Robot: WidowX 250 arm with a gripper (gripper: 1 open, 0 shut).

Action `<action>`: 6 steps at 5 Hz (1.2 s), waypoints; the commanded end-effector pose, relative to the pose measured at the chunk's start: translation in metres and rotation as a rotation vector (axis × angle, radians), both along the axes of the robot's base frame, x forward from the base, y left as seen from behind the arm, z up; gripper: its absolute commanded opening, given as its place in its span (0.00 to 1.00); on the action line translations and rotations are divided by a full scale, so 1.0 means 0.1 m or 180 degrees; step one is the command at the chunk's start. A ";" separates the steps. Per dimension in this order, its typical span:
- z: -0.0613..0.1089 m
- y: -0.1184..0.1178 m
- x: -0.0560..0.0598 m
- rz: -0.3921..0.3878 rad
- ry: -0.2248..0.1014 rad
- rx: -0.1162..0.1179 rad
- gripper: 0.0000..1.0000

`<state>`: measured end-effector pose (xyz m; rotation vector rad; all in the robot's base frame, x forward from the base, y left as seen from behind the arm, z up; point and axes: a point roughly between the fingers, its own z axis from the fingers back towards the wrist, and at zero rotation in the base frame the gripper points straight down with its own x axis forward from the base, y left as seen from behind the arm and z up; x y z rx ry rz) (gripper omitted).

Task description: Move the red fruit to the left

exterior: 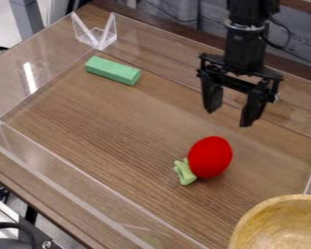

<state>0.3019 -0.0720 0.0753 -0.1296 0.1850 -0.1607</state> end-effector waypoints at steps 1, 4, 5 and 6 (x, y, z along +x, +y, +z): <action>-0.02 0.05 0.06 -0.0017 -0.0130 -0.0011 1.00; -0.45 0.06 -0.05 0.0160 0.0021 0.0083 1.00; -0.45 0.00 -0.12 0.0293 0.0047 0.0092 0.00; -0.35 0.08 -0.16 0.0371 0.0023 0.0062 0.00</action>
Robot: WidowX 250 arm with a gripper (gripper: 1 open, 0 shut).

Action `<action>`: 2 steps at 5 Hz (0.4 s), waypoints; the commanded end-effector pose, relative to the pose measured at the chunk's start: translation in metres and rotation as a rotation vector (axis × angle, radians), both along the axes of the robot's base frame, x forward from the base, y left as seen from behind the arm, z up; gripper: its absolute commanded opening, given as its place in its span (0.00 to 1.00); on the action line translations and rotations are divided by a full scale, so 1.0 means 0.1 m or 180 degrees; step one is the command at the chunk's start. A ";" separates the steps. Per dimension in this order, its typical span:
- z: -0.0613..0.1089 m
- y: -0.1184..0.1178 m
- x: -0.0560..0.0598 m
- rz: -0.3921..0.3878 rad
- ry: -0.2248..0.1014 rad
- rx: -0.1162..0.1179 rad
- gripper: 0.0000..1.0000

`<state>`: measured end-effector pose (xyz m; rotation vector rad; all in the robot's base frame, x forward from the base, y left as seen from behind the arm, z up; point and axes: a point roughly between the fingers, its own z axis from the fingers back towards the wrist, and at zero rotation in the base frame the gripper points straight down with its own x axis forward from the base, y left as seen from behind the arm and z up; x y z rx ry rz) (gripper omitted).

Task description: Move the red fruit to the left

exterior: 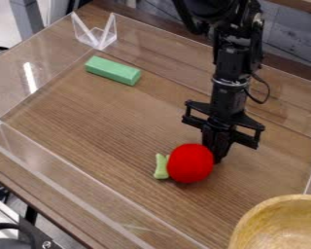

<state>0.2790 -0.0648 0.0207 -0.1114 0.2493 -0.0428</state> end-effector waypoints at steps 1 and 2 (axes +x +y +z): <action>0.40 0.05 0.06 0.0117 -0.0322 -0.0094 0.00; 0.66 0.14 0.06 0.0219 -0.0474 -0.0163 0.00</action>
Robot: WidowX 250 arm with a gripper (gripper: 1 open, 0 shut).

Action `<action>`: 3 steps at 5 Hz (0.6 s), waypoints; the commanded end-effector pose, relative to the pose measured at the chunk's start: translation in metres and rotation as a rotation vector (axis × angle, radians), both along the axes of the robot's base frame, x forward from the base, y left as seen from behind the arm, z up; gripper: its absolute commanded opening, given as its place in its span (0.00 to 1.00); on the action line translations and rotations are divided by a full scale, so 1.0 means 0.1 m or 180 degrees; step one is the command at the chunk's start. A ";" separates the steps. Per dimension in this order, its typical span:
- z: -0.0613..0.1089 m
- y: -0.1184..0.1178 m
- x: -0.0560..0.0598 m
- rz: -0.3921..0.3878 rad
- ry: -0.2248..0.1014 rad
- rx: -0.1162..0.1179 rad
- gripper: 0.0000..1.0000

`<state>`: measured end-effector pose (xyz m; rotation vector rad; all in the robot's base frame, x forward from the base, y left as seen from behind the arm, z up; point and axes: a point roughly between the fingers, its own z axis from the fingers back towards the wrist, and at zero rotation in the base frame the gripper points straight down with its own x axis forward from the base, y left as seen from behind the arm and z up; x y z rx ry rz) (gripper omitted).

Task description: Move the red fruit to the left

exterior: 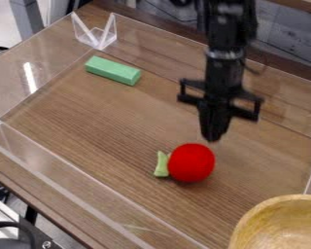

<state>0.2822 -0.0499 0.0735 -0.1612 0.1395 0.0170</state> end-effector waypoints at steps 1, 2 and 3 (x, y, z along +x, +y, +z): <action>0.23 0.06 0.01 0.0100 -0.0165 -0.0045 0.00; 0.13 0.07 -0.01 0.0209 -0.0117 -0.0024 1.00; -0.02 0.08 -0.11 0.0134 -0.0070 -0.0001 1.00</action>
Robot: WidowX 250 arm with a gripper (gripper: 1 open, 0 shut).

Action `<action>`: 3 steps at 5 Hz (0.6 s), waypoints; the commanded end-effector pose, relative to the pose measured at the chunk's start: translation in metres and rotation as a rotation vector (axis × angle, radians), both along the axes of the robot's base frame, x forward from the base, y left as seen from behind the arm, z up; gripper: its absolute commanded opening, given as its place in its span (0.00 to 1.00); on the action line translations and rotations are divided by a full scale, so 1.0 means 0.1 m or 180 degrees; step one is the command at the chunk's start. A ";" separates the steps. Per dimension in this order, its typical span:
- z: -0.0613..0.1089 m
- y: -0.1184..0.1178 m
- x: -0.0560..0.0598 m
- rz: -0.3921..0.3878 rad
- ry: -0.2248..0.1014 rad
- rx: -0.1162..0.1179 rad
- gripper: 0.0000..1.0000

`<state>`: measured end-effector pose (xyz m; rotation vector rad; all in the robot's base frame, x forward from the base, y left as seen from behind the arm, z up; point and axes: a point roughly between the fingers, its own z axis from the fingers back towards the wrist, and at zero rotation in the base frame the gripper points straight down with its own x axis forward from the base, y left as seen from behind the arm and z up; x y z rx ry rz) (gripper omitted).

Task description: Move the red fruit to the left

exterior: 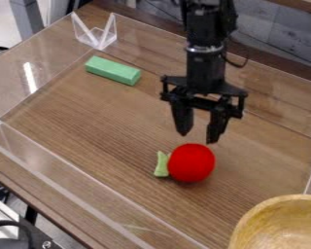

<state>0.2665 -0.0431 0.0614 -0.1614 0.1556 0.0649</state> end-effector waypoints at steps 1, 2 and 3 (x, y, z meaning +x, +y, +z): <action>-0.04 0.04 -0.01 -0.0005 -0.0100 0.0024 0.00; -0.19 0.05 -0.01 0.0083 -0.0094 0.0029 0.00; -0.17 0.09 0.00 0.0132 -0.0148 -0.0017 0.00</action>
